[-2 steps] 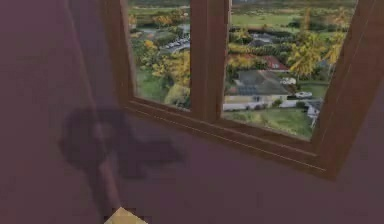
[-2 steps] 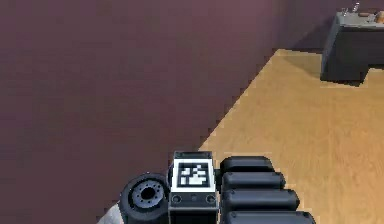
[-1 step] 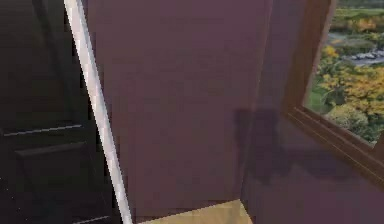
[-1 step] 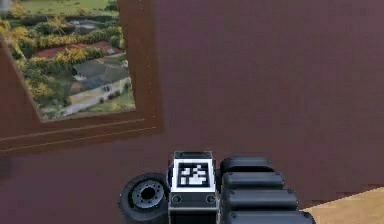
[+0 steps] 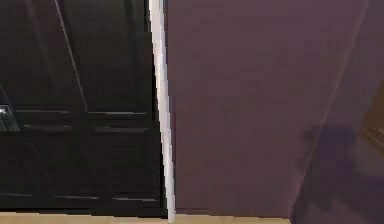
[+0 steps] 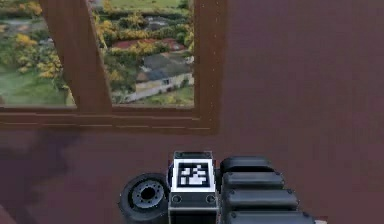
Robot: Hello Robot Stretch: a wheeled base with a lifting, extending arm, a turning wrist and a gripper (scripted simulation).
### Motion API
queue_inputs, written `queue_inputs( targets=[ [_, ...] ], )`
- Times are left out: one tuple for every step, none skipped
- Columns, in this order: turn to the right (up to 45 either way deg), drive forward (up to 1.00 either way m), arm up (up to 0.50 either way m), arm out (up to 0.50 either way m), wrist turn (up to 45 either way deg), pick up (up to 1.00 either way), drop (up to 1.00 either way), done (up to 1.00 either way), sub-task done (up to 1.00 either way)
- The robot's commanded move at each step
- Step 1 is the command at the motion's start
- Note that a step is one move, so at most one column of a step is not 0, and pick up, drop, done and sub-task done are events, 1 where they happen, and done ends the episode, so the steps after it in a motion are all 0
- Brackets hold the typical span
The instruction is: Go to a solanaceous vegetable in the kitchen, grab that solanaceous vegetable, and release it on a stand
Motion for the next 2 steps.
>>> queue_inputs(
  targets=[
    [45.0, 0.0, 0.0, 0.0, 0.0, 0.0, 0.0, 0.0, 0.0],
    [45.0, 0.0, 0.0, 0.0, 0.0, 0.0, 0.0, 0.0, 0.0]
  ],
)
